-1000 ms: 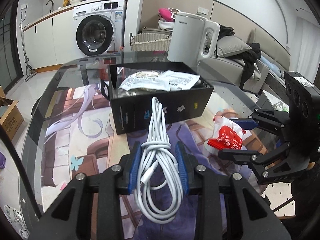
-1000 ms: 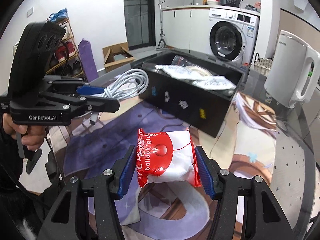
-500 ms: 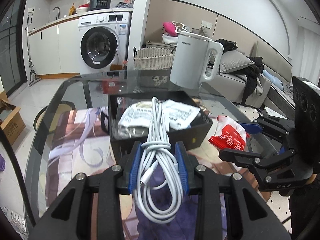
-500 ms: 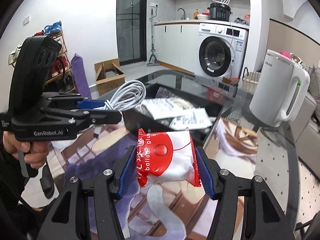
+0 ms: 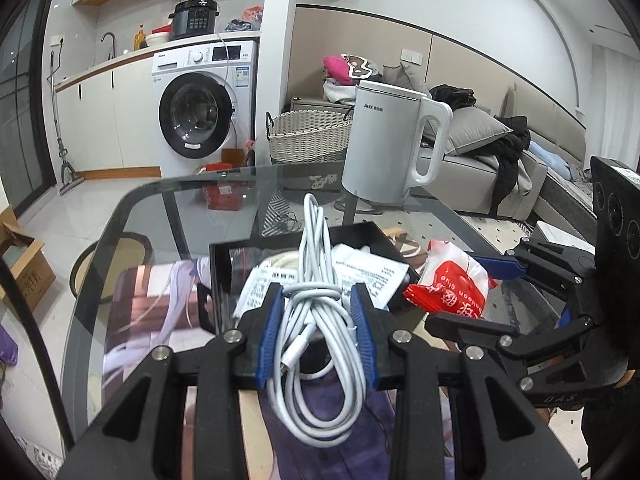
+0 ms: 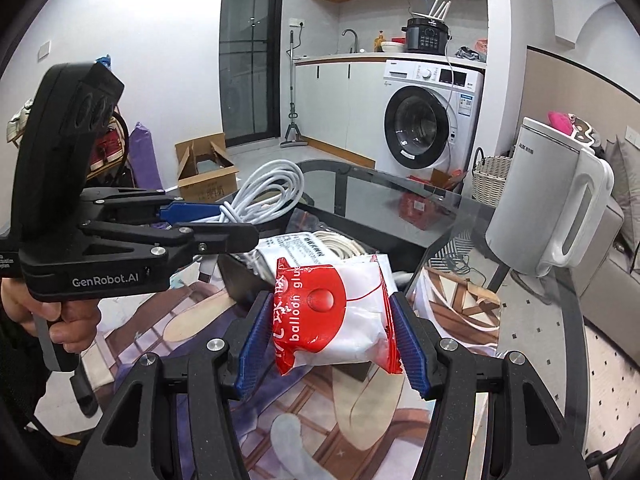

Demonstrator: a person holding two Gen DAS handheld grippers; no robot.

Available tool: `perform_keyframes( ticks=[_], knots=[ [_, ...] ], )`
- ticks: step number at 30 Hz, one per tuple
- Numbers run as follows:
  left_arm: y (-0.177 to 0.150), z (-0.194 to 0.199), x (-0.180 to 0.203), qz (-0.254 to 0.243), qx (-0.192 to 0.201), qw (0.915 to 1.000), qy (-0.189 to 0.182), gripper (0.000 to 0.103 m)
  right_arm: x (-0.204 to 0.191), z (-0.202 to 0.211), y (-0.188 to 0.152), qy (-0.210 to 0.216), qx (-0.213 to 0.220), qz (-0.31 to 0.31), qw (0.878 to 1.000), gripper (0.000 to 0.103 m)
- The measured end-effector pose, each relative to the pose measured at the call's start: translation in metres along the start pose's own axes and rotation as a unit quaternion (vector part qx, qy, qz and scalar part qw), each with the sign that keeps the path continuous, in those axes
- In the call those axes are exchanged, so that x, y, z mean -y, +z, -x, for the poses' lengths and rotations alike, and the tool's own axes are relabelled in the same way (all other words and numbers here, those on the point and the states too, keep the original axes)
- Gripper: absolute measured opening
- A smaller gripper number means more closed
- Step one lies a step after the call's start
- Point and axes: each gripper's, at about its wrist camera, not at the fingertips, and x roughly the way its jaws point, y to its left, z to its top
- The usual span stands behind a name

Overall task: Organize soft objects
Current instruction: 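Carry the cable and balloon bag into the black box and open both tools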

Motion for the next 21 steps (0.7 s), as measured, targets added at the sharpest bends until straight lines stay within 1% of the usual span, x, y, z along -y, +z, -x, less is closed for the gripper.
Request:
perform_keyframes(
  ticks=[4, 9, 17, 21],
  knots=[
    [0.007, -0.008, -0.001, -0.006, 0.001, 1.0000, 0.000, 0.033, 0.003, -0.008, 0.006, -0.007, 0.001, -0.008, 1.000, 0.059],
    [0.009, -0.021, -0.002, -0.016, -0.008, 0.9998, 0.003, 0.033, 0.008, -0.024, 0.014, -0.009, -0.006, -0.007, 1.000, 0.059],
    [0.007, -0.044, -0.005, -0.031, -0.026, 0.9992, 0.001, 0.033, 0.009, -0.061, 0.024, -0.008, -0.035, 0.020, 0.999, 0.059],
    [0.010, -0.050, -0.008, -0.023, -0.027, 0.9994, 0.001, 0.033, 0.011, -0.077, 0.025, -0.004, -0.052, 0.034, 0.998, 0.059]
  ],
)
